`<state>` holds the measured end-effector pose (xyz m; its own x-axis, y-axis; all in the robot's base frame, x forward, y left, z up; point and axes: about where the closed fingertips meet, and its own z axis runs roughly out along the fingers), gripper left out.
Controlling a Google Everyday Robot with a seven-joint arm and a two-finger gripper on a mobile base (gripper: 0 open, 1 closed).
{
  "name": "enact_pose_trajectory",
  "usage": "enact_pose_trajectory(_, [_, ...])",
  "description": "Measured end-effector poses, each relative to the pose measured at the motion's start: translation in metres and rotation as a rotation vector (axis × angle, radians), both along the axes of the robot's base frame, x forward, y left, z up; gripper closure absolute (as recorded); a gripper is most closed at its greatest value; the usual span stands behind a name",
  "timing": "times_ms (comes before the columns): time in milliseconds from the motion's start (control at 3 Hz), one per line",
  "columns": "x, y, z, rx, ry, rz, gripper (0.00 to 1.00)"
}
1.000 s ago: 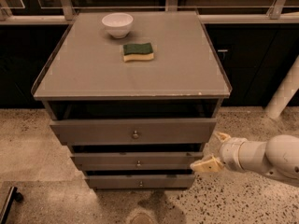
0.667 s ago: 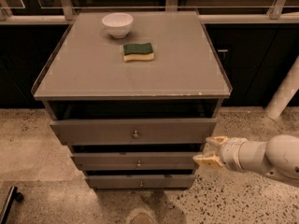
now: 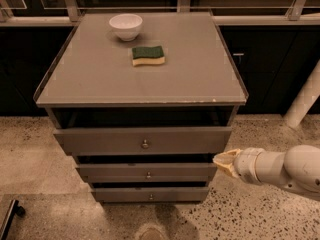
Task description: Open bottom drawer
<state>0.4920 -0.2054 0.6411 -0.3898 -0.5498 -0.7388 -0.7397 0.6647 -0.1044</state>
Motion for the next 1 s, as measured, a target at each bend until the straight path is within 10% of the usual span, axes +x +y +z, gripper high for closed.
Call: enact_pose_trajectory(1000, [-0.04, 0.058, -0.146, 0.197, 0.041, -0.18, 1.0])
